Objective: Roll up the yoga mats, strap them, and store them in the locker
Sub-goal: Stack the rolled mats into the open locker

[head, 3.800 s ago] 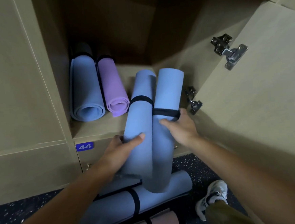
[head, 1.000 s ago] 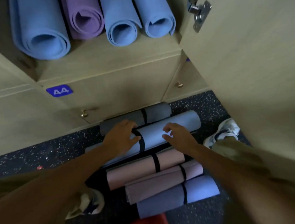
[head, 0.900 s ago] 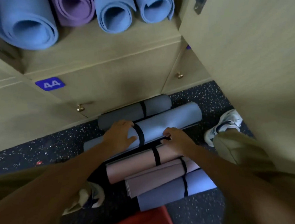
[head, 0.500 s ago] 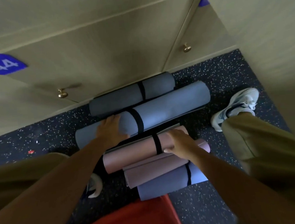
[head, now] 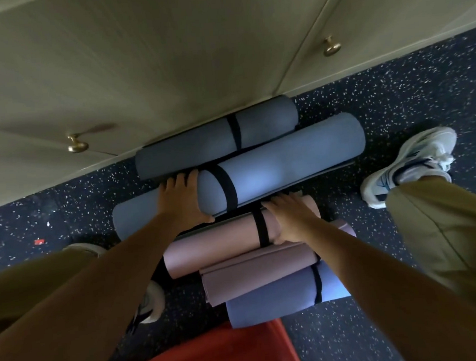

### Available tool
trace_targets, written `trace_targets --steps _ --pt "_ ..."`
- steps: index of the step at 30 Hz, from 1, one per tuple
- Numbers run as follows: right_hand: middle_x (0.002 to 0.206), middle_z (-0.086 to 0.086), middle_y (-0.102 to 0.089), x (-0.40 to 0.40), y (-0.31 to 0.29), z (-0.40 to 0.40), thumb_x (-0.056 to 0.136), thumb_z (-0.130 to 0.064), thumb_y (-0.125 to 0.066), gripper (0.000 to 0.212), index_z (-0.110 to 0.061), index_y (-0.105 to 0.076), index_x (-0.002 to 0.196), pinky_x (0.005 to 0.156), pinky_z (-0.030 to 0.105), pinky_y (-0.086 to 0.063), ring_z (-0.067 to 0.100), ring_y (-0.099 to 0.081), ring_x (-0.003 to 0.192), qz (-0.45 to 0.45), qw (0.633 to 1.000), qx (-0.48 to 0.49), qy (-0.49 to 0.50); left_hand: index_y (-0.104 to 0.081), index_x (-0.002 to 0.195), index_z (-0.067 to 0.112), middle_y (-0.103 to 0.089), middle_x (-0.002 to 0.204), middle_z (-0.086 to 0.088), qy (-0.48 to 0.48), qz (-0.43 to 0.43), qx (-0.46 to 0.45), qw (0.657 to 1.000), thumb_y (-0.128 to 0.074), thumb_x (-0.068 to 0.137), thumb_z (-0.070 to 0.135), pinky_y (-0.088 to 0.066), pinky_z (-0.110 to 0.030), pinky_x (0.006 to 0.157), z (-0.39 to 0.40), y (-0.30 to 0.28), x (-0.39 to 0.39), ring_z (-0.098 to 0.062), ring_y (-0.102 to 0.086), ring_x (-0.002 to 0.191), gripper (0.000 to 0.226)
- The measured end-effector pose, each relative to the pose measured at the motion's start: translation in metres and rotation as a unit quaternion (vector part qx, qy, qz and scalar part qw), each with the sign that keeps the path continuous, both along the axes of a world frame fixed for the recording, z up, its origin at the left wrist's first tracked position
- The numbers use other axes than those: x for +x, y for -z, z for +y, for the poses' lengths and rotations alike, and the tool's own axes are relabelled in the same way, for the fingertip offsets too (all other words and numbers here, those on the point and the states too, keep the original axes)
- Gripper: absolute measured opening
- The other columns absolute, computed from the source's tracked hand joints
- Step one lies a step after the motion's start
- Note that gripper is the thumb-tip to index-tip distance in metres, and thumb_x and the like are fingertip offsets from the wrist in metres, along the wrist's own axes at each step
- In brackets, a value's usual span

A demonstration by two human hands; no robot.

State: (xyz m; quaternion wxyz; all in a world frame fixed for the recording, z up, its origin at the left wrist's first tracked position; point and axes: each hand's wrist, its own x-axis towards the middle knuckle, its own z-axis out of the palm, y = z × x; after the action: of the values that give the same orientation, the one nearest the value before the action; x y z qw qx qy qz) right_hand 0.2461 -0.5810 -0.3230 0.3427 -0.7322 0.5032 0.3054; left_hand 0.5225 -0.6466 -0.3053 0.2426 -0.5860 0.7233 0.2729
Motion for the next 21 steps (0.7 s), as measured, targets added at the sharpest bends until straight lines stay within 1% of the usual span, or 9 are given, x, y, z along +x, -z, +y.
trace_targets --steps 2,6,10,13,16,21 --pt "0.158 0.009 -0.037 0.002 0.001 -0.001 0.072 -0.057 -0.084 0.112 -0.016 -0.025 0.159 0.126 0.047 -0.010 0.029 -0.032 0.146 0.005 1.000 0.003 -0.011 -0.021 0.157 0.020 -0.039 0.152 -0.013 0.002 0.002 -0.008 1.000 -0.086 0.057 0.071 -0.036 -0.051 0.114 -0.002 -0.001 0.000 -0.038 -0.043 0.136 0.129" --pt "0.152 0.009 -0.041 0.001 -0.007 -0.002 0.073 -0.053 -0.085 0.104 -0.012 -0.033 0.154 0.126 0.043 -0.015 0.028 -0.037 0.142 -0.008 1.000 -0.004 0.004 -0.027 0.154 0.021 -0.043 0.149 -0.011 0.012 0.002 -0.020 1.000 -0.085 0.056 0.072 -0.041 -0.050 0.108 -0.004 -0.009 -0.001 -0.036 -0.046 0.132 0.124" --pt "0.143 0.007 -0.046 -0.005 -0.026 0.000 0.071 -0.052 -0.086 0.097 -0.013 -0.041 0.148 0.120 0.040 -0.025 0.028 -0.042 0.134 -0.020 0.999 -0.031 0.023 -0.029 0.154 0.022 -0.044 0.149 -0.009 0.011 0.014 -0.025 1.000 -0.083 0.056 0.073 -0.041 -0.051 0.108 0.001 -0.027 -0.002 -0.036 -0.045 0.132 0.123" --pt "0.139 0.006 -0.048 -0.012 -0.049 0.001 0.070 -0.053 -0.086 0.093 -0.015 -0.045 0.144 0.118 0.039 -0.028 0.028 -0.044 0.130 -0.018 0.997 -0.058 0.043 -0.031 0.154 0.023 -0.046 0.147 -0.007 -0.001 0.037 -0.037 0.999 -0.081 0.057 0.071 -0.042 -0.051 0.109 0.008 -0.048 -0.005 -0.035 -0.045 0.132 0.119" --pt "0.140 0.005 -0.048 -0.018 -0.078 0.008 0.070 -0.051 -0.086 0.093 -0.016 -0.044 0.145 0.119 0.039 -0.027 0.028 -0.043 0.132 -0.011 0.996 -0.075 0.048 -0.035 0.153 0.023 -0.048 0.146 -0.004 -0.011 0.049 -0.043 0.998 -0.078 0.056 0.070 -0.046 -0.050 0.105 0.012 -0.076 -0.008 -0.033 -0.044 0.134 0.116" --pt "0.143 0.004 -0.044 -0.022 -0.133 0.025 0.074 -0.047 -0.085 0.093 -0.017 -0.039 0.149 0.121 0.040 -0.024 0.027 -0.040 0.136 0.010 0.993 -0.100 0.066 -0.032 0.153 0.024 -0.046 0.148 -0.006 -0.019 0.038 -0.029 0.999 -0.081 0.060 0.071 -0.047 -0.050 0.103 0.013 -0.132 0.000 -0.033 -0.044 0.135 0.115"
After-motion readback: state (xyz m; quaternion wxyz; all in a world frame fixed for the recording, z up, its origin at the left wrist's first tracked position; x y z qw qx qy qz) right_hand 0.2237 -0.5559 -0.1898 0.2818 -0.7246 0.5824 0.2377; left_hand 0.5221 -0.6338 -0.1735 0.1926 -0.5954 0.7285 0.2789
